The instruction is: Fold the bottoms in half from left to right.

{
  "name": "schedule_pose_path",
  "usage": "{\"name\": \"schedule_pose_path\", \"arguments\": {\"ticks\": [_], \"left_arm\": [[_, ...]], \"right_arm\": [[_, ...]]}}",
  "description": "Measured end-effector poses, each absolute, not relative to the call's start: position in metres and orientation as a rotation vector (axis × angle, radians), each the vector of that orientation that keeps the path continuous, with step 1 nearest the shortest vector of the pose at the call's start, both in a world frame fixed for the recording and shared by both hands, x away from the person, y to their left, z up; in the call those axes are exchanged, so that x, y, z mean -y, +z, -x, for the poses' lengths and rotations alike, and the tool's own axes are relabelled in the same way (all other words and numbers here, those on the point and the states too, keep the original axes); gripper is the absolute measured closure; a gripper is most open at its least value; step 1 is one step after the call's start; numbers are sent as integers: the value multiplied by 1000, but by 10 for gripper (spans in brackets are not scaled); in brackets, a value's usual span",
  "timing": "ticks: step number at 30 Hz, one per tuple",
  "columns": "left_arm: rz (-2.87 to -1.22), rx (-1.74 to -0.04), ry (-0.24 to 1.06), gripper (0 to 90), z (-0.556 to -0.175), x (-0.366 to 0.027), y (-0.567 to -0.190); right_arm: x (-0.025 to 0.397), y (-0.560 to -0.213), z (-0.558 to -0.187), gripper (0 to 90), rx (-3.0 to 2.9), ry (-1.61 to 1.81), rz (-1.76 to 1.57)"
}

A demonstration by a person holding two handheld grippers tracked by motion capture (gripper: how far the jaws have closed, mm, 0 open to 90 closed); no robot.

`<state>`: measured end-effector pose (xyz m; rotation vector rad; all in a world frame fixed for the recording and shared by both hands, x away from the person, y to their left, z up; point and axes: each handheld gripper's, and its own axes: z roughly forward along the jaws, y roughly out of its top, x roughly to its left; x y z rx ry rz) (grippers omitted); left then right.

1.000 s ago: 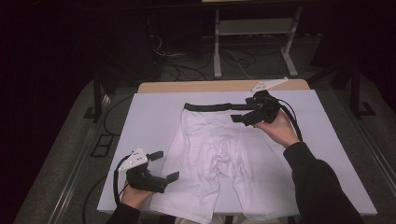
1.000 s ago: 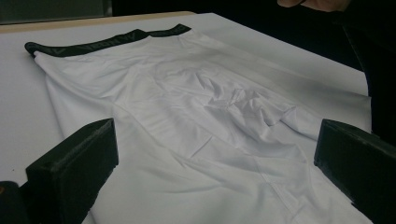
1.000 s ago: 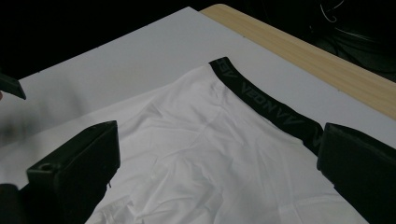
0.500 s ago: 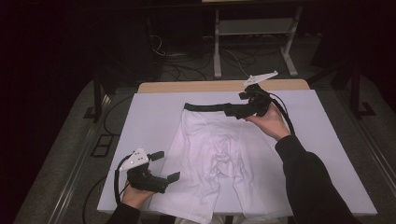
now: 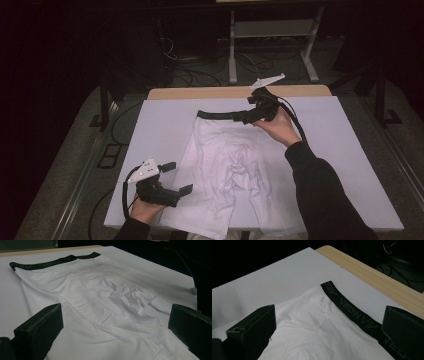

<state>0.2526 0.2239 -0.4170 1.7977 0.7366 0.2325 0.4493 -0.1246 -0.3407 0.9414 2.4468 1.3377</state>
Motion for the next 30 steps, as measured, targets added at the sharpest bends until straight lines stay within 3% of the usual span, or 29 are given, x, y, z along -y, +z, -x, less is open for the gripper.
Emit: {"name": "schedule_pose_path", "arguments": {"ticks": [30], "left_arm": [[-1800,-727,226,0,-253,-224,-417]], "right_arm": [[69,-350,-479,0,-2501,1321,-913]]}}
